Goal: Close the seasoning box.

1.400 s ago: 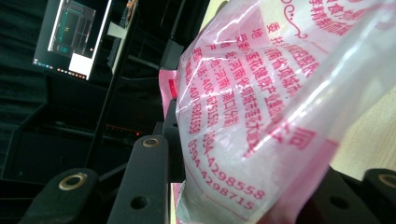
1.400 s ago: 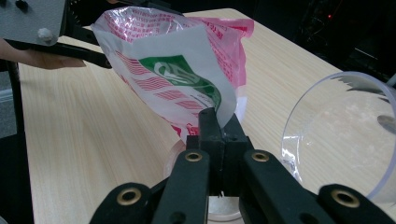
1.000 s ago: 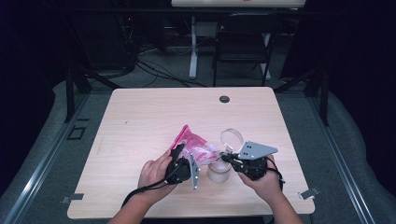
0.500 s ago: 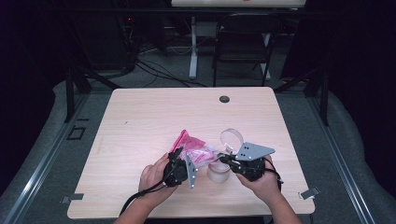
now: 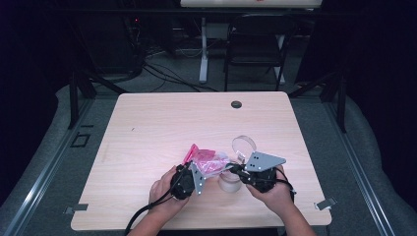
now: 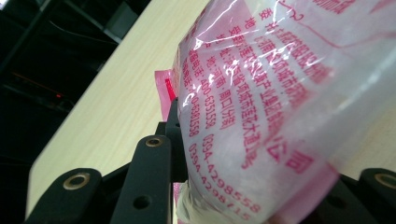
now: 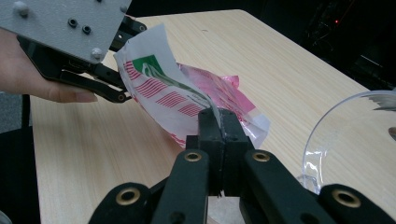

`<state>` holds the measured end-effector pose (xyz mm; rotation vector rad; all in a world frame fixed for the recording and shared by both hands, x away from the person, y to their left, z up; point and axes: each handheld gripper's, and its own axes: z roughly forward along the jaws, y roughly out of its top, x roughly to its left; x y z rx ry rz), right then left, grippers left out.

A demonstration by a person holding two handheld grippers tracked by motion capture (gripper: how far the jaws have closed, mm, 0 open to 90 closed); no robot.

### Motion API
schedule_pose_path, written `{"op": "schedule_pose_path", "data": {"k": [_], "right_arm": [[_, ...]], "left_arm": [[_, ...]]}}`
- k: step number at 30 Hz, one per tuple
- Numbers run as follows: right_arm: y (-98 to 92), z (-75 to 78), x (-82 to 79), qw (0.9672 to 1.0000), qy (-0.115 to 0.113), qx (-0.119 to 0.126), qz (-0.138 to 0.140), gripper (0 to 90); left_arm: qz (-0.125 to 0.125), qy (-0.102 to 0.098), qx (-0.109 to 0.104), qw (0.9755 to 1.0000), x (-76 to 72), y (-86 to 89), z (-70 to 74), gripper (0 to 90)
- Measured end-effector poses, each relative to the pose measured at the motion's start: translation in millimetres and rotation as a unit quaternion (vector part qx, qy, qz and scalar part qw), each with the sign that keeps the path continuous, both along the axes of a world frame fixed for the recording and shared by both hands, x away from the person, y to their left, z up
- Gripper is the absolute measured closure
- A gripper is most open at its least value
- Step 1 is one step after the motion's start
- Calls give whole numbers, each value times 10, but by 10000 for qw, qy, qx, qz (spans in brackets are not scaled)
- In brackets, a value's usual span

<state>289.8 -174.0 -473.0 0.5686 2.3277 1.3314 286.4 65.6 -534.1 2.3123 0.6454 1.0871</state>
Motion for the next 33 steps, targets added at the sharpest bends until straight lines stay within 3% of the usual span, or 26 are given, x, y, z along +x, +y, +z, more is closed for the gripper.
{"op": "schedule_pose_path", "data": {"k": [6,11,14,26,33], "right_arm": [[5,1,-2,10000,6,43,10,882],[5,-4,1,9999,33,102,50,830],[16,-8,-1,9999,28,142,38,778],[14,6,4,9993,-31,370,-6,555],[-18,39,3,9986,-95,513,-22,525]], "left_arm": [[31,366,-368,9986,37,33,-61,698],[29,692,-645,9955,60,54,-115,702],[13,786,-770,9939,70,59,-150,703],[-2,1068,-967,9896,91,72,-196,705],[-70,1247,-1113,9859,102,87,-230,706]]}}
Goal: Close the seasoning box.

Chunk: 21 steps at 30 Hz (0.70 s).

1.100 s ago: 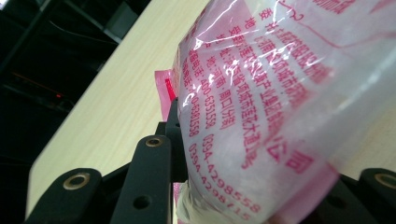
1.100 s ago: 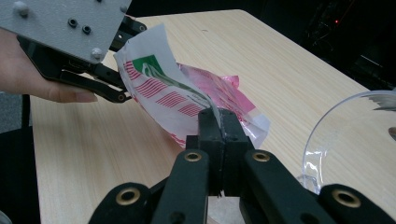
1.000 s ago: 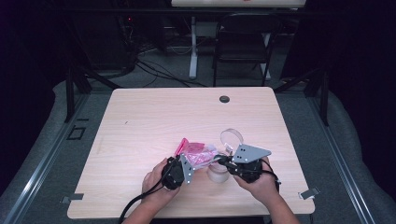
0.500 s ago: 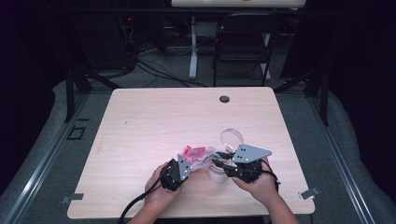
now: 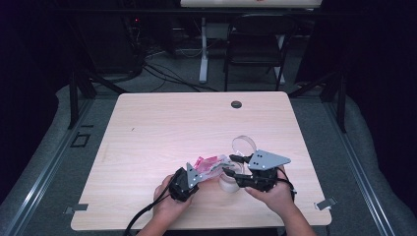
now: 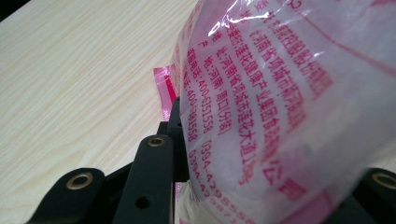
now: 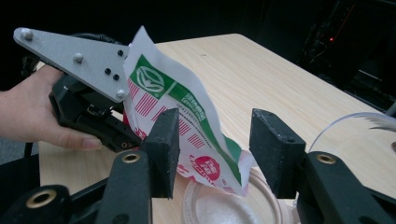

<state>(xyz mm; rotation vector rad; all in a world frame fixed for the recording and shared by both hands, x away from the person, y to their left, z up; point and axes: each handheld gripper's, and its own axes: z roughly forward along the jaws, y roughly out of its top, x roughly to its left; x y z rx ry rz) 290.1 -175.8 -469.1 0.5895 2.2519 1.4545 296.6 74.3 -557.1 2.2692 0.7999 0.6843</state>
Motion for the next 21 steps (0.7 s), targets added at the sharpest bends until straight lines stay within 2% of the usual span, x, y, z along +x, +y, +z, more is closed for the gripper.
{"op": "schedule_pose_path", "data": {"k": [7,11,18,21], "right_arm": [[-23,44,-10,9999,-98,46,-57,502],[-37,73,-23,9999,3,97,-51,521],[-71,108,-29,9997,-40,169,-145,510],[-112,148,-37,9994,-87,244,-214,510]], "left_arm": [[66,103,-202,9997,9,36,-27,709],[98,107,-271,9995,13,60,-25,712],[149,190,-414,9989,17,104,-15,714],[210,246,-576,9978,34,149,-6,716]]}}
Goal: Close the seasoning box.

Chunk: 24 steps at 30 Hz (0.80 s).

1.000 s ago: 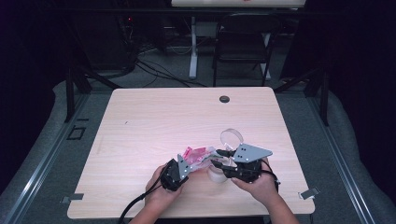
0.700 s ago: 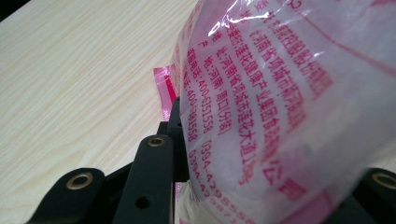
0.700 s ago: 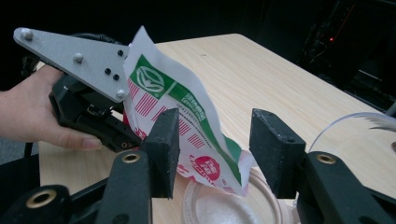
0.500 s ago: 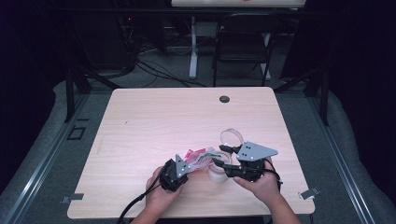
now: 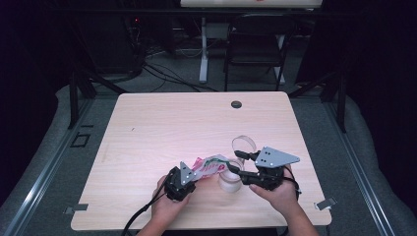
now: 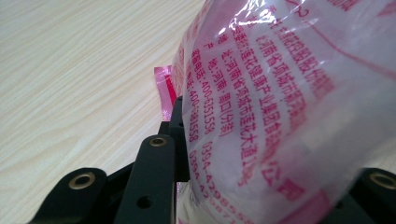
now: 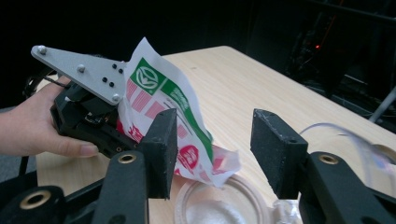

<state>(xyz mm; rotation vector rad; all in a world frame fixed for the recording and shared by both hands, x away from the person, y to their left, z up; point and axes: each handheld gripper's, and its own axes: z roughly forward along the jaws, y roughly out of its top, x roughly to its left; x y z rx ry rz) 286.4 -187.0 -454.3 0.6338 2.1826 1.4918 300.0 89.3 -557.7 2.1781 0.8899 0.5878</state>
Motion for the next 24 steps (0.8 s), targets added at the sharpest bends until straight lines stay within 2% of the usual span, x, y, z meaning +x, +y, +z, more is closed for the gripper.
{"op": "schedule_pose_path", "data": {"k": [2,12,17,20,24], "right_arm": [[-43,33,-4,9999,-12,90,-42,513],[-342,173,15,9975,24,512,-495,530],[-443,174,44,9958,85,601,-690,536],[-464,129,85,9953,147,549,-788,537],[-497,74,134,9941,237,552,-904,531]], "left_arm": [[61,12,-115,9999,16,39,14,718],[471,-147,-217,9985,89,353,204,722],[736,-173,-328,9966,138,561,283,722],[928,-216,-378,9947,145,709,312,721],[1201,-197,-324,9920,132,951,310,721]]}}
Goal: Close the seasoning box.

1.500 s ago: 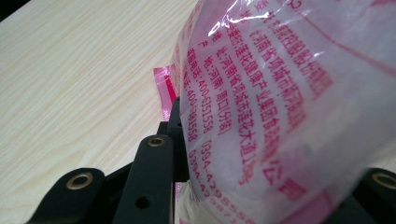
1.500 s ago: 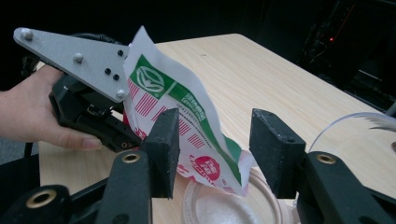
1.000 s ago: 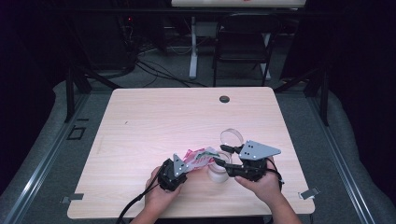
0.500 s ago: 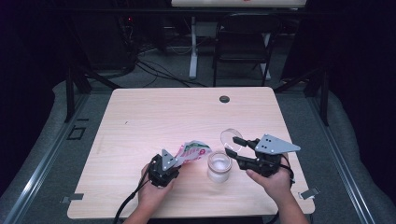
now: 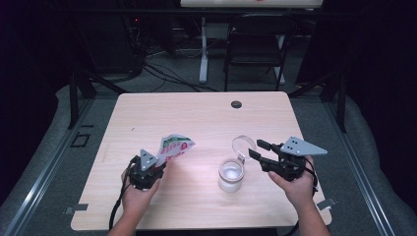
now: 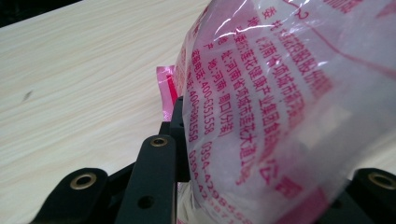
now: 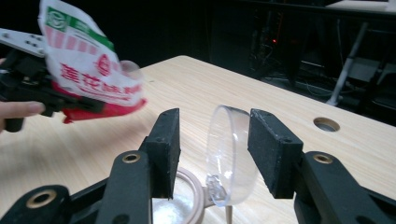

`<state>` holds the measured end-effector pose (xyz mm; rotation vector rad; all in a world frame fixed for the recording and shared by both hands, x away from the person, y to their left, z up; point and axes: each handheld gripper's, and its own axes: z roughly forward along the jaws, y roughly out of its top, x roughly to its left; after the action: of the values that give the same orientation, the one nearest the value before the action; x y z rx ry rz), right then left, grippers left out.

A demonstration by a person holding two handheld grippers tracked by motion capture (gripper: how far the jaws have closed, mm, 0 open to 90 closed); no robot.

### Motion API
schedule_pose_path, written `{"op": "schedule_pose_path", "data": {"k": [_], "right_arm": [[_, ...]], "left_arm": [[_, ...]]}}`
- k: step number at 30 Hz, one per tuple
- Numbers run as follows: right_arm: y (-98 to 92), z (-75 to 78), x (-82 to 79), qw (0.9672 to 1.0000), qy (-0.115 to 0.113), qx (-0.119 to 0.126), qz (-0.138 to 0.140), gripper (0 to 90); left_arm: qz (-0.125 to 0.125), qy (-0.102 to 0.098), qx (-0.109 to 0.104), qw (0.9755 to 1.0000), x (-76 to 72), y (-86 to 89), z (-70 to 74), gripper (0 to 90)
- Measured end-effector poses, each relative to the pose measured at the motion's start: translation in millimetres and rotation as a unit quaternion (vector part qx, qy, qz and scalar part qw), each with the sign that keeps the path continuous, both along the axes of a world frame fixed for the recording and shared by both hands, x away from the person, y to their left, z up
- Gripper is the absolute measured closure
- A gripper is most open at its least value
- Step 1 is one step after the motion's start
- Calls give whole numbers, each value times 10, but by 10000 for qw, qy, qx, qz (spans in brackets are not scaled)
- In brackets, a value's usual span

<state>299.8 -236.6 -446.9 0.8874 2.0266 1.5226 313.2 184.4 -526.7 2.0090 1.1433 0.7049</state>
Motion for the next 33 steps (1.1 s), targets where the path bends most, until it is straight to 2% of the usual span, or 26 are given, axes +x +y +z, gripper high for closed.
{"op": "schedule_pose_path", "data": {"k": [6,9,13,17,22,27,30,33], "right_arm": [[-34,-57,65,9999,124,73,-89,504],[-23,-89,88,9998,170,66,-102,501],[0,-120,111,9997,240,27,-92,497],[9,-139,137,9996,256,34,-104,494],[18,-162,162,9995,269,11,-134,493],[31,-182,181,9994,288,-20,-177,494],[35,-205,197,9992,342,-48,-216,494],[40,-216,210,9990,358,-28,-248,494]], "left_arm": [[410,7,58,9991,-61,332,-37,721],[682,-47,74,9976,-86,478,-75,720],[1060,-35,-87,9943,-96,662,-118,720],[1437,3,-43,9896,-89,830,-164,720],[1722,80,88,9850,-84,937,-241,719],[1896,94,323,9813,-65,958,-288,714],[1967,89,565,9788,-52,949,-319,706],[1966,137,649,9782,-45,941,-355,699]]}}
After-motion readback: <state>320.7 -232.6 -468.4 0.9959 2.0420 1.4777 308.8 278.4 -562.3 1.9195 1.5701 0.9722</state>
